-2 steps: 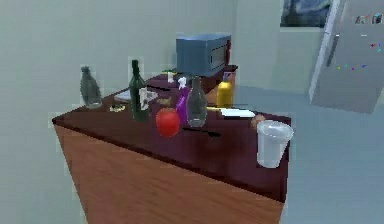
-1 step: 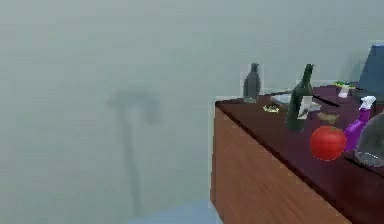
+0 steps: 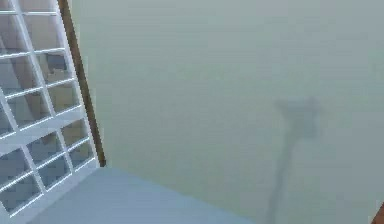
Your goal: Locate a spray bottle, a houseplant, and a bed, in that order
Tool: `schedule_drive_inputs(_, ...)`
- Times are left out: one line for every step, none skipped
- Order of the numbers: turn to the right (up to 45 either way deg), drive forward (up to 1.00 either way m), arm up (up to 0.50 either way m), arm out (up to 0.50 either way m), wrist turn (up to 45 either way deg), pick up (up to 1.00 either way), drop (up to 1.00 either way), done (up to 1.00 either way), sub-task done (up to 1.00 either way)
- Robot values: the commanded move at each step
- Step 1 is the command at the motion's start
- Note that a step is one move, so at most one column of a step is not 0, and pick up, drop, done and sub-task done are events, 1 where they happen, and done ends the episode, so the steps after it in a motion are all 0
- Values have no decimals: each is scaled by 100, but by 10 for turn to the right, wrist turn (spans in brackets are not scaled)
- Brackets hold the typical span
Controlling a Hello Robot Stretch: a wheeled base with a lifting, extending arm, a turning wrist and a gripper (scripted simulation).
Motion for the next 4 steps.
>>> schedule_drive_inputs(-450,0,0,0,0,0,0,0,0)
schedule_drive_inputs(-300,0,0,0,0,0,0,0,0)
schedule_drive_inputs(0,100,0,0,0,0,0,0,0)
schedule_drive_inputs(-30,0,0,0,0,0,0,0,0)
